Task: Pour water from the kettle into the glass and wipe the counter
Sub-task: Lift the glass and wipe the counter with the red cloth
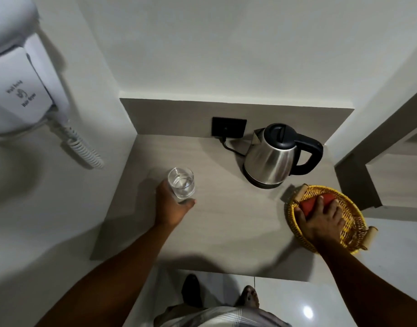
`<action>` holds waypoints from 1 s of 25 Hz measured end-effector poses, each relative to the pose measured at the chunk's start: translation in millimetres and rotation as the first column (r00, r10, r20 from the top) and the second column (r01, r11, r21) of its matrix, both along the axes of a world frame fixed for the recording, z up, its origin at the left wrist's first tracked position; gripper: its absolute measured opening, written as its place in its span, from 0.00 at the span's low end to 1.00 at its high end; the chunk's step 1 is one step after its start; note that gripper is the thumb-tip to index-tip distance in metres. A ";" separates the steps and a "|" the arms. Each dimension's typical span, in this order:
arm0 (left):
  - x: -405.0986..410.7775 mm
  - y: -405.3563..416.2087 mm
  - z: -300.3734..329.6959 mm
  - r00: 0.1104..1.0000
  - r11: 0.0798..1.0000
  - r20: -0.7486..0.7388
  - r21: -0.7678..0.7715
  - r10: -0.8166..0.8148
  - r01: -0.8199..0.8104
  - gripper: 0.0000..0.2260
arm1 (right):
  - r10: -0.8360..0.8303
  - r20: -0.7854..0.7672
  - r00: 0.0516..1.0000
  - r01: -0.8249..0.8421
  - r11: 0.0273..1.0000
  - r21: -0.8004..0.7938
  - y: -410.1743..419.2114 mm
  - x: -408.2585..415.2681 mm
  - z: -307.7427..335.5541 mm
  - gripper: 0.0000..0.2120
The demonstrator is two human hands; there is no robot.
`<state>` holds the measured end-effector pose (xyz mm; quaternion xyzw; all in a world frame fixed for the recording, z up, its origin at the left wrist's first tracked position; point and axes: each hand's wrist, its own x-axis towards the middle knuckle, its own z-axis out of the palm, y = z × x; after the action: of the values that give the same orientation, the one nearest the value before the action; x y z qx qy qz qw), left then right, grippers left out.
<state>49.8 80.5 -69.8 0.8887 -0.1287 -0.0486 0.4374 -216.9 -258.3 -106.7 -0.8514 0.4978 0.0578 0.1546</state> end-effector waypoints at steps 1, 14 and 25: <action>3.9 -5.2 1.6 1.000 1.000 -0.017 -0.008 0.003 -0.003 0.39 | -0.007 0.007 1.000 0.007 1.000 0.000 -1.8 0.3 -0.8 0.43; 11.2 -16.4 -1.2 0.983 0.984 -0.093 -0.073 0.156 -0.163 0.37 | -0.215 0.634 0.743 0.172 0.977 0.129 10.6 3.1 33.6 0.26; 9.8 -15.2 1.7 0.990 0.991 -0.077 -0.062 0.115 -0.120 0.37 | 0.696 0.159 0.700 -0.700 0.713 -0.039 166.9 65.6 10.1 0.37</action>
<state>59.5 65.3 -68.1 0.8772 -0.0615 -0.0512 0.4735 -151.3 -91.4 -96.6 -0.9762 0.1234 0.0486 0.1714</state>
